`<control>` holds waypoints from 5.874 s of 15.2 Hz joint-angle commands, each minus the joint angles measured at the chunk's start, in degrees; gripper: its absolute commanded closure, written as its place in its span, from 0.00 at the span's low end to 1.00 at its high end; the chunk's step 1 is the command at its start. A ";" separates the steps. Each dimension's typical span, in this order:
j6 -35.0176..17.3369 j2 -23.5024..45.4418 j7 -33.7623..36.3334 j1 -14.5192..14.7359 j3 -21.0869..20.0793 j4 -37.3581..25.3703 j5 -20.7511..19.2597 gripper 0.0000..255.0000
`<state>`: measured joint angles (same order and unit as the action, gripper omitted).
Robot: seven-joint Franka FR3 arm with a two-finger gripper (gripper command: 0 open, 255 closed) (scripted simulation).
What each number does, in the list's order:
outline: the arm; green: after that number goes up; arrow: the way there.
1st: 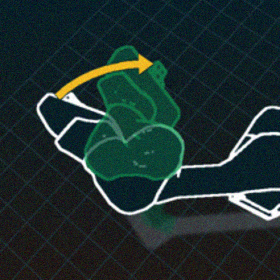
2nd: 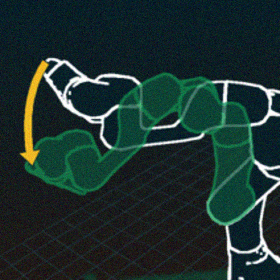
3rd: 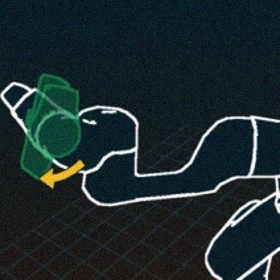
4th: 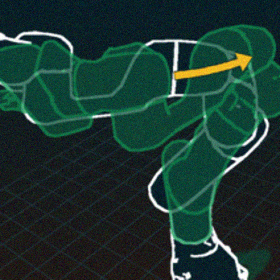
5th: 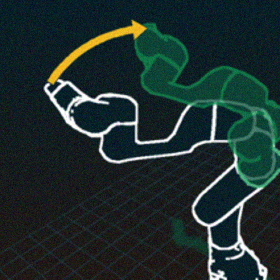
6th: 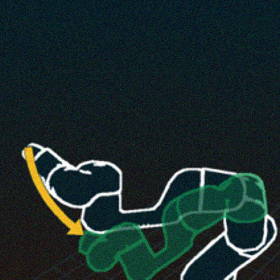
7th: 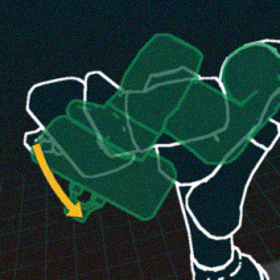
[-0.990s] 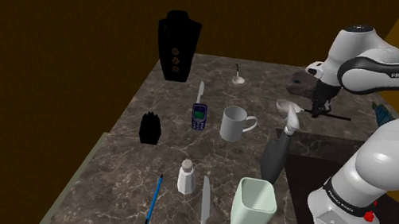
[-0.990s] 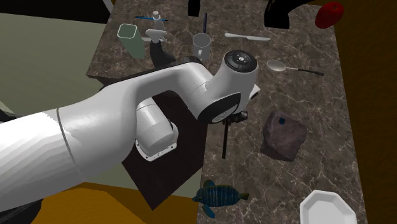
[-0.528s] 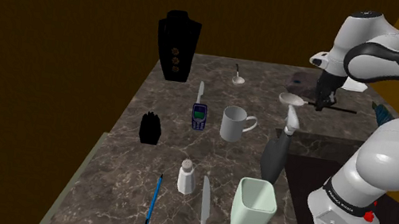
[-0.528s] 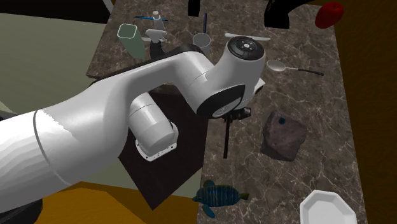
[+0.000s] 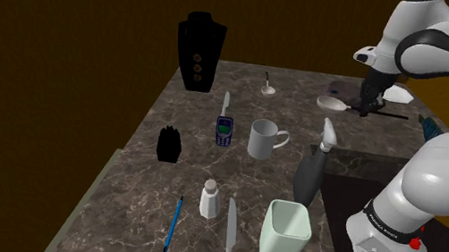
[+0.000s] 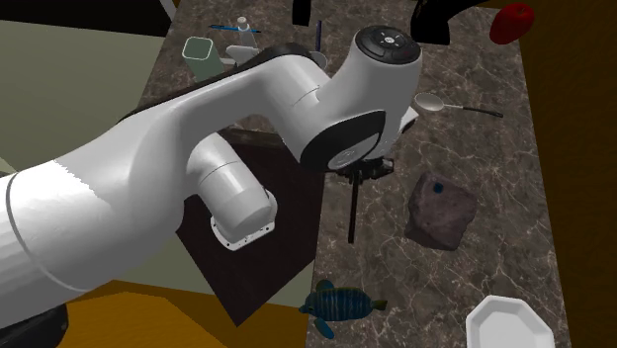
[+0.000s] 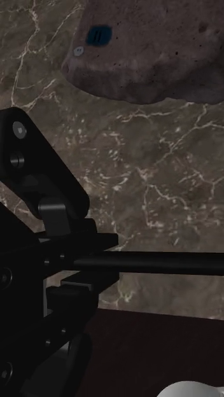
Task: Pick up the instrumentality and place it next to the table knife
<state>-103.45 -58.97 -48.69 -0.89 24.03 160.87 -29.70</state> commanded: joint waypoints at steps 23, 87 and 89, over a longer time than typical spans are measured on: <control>-3.12 16.58 35.28 22.24 -33.97 -7.43 29.53 1.00; 3.46 102.79 80.53 45.49 -53.25 -91.33 7.44 1.00; 3.46 102.79 80.53 45.49 -53.25 -91.33 7.44 0.00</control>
<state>-99.99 43.82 31.84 44.59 -29.21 69.54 -22.26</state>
